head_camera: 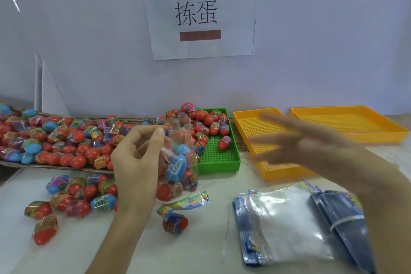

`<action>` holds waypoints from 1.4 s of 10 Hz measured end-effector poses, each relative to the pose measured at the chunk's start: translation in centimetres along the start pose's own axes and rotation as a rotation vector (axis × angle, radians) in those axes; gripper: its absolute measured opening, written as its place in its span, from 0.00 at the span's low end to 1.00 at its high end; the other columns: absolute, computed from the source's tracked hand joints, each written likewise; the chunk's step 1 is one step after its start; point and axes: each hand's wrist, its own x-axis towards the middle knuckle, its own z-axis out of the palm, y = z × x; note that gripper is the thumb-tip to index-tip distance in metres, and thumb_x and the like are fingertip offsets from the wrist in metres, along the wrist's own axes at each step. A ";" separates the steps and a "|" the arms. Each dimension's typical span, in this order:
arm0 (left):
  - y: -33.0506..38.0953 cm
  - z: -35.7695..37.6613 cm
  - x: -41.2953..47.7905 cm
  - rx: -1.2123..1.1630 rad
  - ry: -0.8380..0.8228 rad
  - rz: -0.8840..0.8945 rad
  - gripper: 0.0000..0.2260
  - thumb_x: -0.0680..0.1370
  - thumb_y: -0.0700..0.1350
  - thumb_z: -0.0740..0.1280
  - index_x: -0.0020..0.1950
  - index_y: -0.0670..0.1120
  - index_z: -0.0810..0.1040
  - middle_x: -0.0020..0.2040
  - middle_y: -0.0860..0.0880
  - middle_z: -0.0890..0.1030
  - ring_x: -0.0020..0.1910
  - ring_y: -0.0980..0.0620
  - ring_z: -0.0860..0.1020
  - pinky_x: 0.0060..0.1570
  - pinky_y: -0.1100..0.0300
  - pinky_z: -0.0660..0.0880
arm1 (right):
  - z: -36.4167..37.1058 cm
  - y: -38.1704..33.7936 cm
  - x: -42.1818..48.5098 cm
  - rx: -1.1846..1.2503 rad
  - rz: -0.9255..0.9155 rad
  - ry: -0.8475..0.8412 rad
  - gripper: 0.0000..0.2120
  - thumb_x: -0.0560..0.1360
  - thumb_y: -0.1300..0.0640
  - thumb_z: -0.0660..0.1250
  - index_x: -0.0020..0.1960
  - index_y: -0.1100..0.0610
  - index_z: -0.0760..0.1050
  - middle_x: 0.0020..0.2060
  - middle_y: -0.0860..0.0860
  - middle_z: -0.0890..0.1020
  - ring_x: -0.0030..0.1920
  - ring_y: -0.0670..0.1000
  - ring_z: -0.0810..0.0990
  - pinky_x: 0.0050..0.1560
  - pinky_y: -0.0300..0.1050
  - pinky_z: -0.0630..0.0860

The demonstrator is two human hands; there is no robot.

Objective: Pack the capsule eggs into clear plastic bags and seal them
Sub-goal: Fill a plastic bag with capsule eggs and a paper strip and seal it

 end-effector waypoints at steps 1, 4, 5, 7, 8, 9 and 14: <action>0.2 0.2 -0.2 0.010 -0.019 0.012 0.08 0.82 0.44 0.67 0.46 0.53 0.82 0.38 0.53 0.83 0.35 0.59 0.80 0.34 0.68 0.77 | -1.4 -1.7 1.2 0.127 0.119 0.384 0.29 0.83 0.48 0.61 0.81 0.51 0.56 0.57 0.59 0.84 0.39 0.55 0.84 0.48 0.53 0.79; -0.2 0.0 -0.1 0.021 -0.034 0.013 0.09 0.81 0.44 0.68 0.45 0.56 0.83 0.38 0.53 0.84 0.34 0.58 0.80 0.33 0.67 0.76 | -5.0 -6.4 1.5 -0.494 0.012 0.078 0.29 0.80 0.36 0.63 0.78 0.41 0.62 0.65 0.48 0.80 0.56 0.54 0.85 0.50 0.52 0.84; 0.1 0.0 -0.2 0.001 -0.032 0.014 0.10 0.82 0.44 0.68 0.45 0.57 0.83 0.39 0.53 0.84 0.34 0.58 0.80 0.33 0.68 0.76 | -7.2 -8.2 2.5 0.373 0.034 0.012 0.34 0.85 0.42 0.39 0.71 0.65 0.69 0.57 0.66 0.78 0.58 0.72 0.78 0.60 0.68 0.74; 0.5 0.6 -0.7 -0.033 -0.100 -0.006 0.12 0.81 0.41 0.68 0.43 0.56 0.83 0.37 0.53 0.83 0.32 0.61 0.78 0.32 0.69 0.75 | -7.6 -5.9 7.2 -1.027 0.718 0.215 0.28 0.76 0.44 0.71 0.74 0.44 0.70 0.75 0.46 0.69 0.79 0.53 0.58 0.74 0.55 0.62; 0.7 0.7 -0.7 -0.094 -0.107 -0.017 0.07 0.78 0.46 0.69 0.44 0.57 0.84 0.37 0.51 0.83 0.33 0.56 0.79 0.34 0.66 0.77 | -4.3 -6.3 6.0 -0.498 0.187 0.526 0.10 0.79 0.50 0.69 0.59 0.43 0.81 0.56 0.43 0.84 0.61 0.45 0.81 0.60 0.45 0.75; 0.8 0.7 -0.7 -0.179 -0.131 -0.088 0.06 0.76 0.48 0.68 0.44 0.56 0.84 0.37 0.50 0.83 0.35 0.52 0.80 0.38 0.58 0.79 | 1.4 -4.0 5.5 -0.232 0.150 0.471 0.14 0.76 0.46 0.71 0.61 0.45 0.79 0.51 0.45 0.86 0.51 0.43 0.85 0.54 0.46 0.80; 0.3 1.5 -1.3 -0.454 -0.176 -0.341 0.05 0.74 0.48 0.69 0.41 0.52 0.84 0.37 0.50 0.81 0.34 0.56 0.78 0.37 0.64 0.78 | 9.9 2.5 5.8 0.123 0.250 0.515 0.18 0.65 0.40 0.71 0.52 0.45 0.84 0.45 0.47 0.86 0.41 0.44 0.83 0.43 0.40 0.78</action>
